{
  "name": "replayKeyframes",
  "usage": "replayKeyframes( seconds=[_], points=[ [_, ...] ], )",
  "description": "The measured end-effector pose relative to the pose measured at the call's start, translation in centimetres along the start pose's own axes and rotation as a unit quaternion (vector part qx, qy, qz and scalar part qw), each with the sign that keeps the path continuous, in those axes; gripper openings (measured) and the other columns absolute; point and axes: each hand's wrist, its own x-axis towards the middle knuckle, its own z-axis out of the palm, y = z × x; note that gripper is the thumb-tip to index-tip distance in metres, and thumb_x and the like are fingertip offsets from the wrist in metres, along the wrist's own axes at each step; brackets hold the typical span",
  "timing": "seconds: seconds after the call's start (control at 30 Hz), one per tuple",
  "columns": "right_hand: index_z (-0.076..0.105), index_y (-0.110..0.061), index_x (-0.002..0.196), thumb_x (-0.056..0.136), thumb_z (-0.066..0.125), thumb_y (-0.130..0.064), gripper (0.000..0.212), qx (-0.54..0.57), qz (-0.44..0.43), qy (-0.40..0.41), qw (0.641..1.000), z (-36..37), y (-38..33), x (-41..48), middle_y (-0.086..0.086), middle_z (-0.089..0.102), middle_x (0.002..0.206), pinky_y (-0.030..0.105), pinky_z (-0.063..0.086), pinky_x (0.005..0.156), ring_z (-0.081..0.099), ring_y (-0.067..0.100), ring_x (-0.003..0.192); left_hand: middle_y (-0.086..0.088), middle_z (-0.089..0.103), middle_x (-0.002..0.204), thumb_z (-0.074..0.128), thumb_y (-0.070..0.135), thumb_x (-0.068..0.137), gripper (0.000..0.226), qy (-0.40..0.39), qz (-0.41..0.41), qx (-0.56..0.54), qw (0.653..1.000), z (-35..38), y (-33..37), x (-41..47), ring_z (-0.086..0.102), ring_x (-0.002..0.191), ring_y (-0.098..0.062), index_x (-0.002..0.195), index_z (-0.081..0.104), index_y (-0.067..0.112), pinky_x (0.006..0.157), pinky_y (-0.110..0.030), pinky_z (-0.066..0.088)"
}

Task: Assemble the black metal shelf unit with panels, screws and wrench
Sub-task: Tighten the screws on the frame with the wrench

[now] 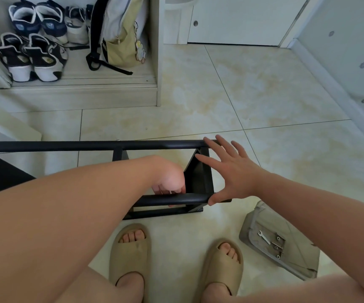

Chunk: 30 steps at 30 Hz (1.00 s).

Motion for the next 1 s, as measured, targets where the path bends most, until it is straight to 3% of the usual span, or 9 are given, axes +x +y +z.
replayKeyframes(
  seconds=[0.13,0.27,0.4,0.47,0.6,0.67,0.73,0.8,1.0],
  points=[
    [-0.008,-0.040,0.159,0.054,0.049,-0.103,0.135,-0.015,-0.013,-0.035,0.999,0.3,0.3,0.6,0.003,-0.036,0.162,0.055,-0.018,0.120,-0.035,0.028,0.148,-0.011,0.073,0.093,0.041,-0.001,0.101,0.030,-0.045,-0.006,-0.029,0.999,0.6,-0.1,0.1,0.073,0.075,-0.019,0.099,0.070,0.008,0.076,-0.033,0.061],
    [-0.006,-0.035,0.161,0.054,0.048,-0.103,0.137,0.001,-0.024,-0.020,1.000,0.9,0.5,0.8,0.005,-0.033,0.163,0.045,-0.014,0.120,-0.029,0.029,0.151,-0.005,0.075,0.087,0.045,0.003,0.101,0.027,-0.036,0.015,-0.045,0.998,0.6,-0.3,-0.3,0.074,0.078,-0.018,0.100,0.072,0.008,0.073,-0.030,0.060],
    [-0.001,-0.027,0.163,0.054,0.045,-0.103,0.141,0.005,-0.033,-0.003,0.999,1.2,0.7,0.8,0.008,-0.025,0.166,0.045,-0.009,0.124,-0.020,0.032,0.154,0.005,0.066,0.091,0.050,0.013,0.102,0.019,0.057,0.056,-0.036,0.996,1.1,-0.7,0.8,0.065,0.084,-0.015,0.109,0.067,0.016,0.069,-0.024,0.055],
    [-0.002,-0.024,0.162,0.052,0.043,-0.104,0.143,0.012,-0.032,0.000,0.999,1.3,0.8,0.9,0.007,-0.024,0.166,0.046,-0.008,0.125,-0.020,0.030,0.154,0.005,0.067,0.088,0.055,0.015,0.100,0.012,0.087,0.071,-0.081,0.990,1.5,-1.0,1.9,0.065,0.081,-0.014,0.095,0.066,0.018,0.071,-0.024,0.056],
    [-0.006,-0.017,0.162,0.049,0.042,-0.104,0.150,0.017,-0.030,0.006,0.999,1.5,0.8,0.9,0.004,-0.023,0.167,0.041,-0.010,0.124,-0.020,0.027,0.154,0.001,0.066,0.069,0.069,0.011,0.091,0.011,0.117,0.099,-0.163,0.975,2.4,-0.6,3.7,0.062,0.059,-0.008,0.081,0.071,0.016,0.053,-0.016,0.049],
    [-0.008,-0.014,0.161,0.048,0.039,-0.104,0.153,0.020,-0.028,0.008,0.999,1.5,0.9,0.9,0.003,-0.023,0.167,0.038,-0.013,0.123,-0.021,0.025,0.154,-0.005,0.069,0.073,0.066,0.005,0.091,0.008,0.115,0.106,-0.208,0.966,2.9,0.3,4.3,0.068,0.062,-0.012,0.088,0.072,0.009,0.058,-0.019,0.054],
    [-0.009,-0.011,0.161,0.047,0.039,-0.104,0.154,0.024,-0.027,0.007,0.999,1.5,1.0,0.9,0.002,-0.024,0.167,0.036,-0.015,0.122,-0.022,0.024,0.153,-0.018,0.073,0.091,0.062,-0.001,0.090,0.011,0.115,0.107,-0.240,0.958,3.1,1.1,4.9,0.074,0.082,-0.026,0.097,0.070,0.000,0.077,-0.034,0.062],
    [-0.010,-0.010,0.161,0.048,0.041,-0.104,0.155,0.026,-0.027,0.007,0.999,1.4,1.1,1.0,0.003,-0.024,0.167,0.035,-0.016,0.122,-0.022,0.024,0.153,-0.024,0.072,0.099,0.061,-0.003,0.088,0.016,0.118,0.104,-0.261,0.953,3.2,1.5,5.2,0.073,0.091,-0.034,0.102,0.068,-0.005,0.087,-0.044,0.059],
    [-0.011,-0.010,0.160,0.049,0.048,-0.102,0.155,0.034,-0.027,0.004,0.999,1.2,1.2,1.1,0.002,-0.026,0.166,0.036,-0.015,0.122,-0.023,0.023,0.153,-0.021,0.074,0.101,0.065,0.003,0.087,0.018,0.115,0.083,-0.279,0.950,3.5,1.3,5.4,0.073,0.091,-0.033,0.103,0.072,0.002,0.092,-0.047,0.057]
  ],
)
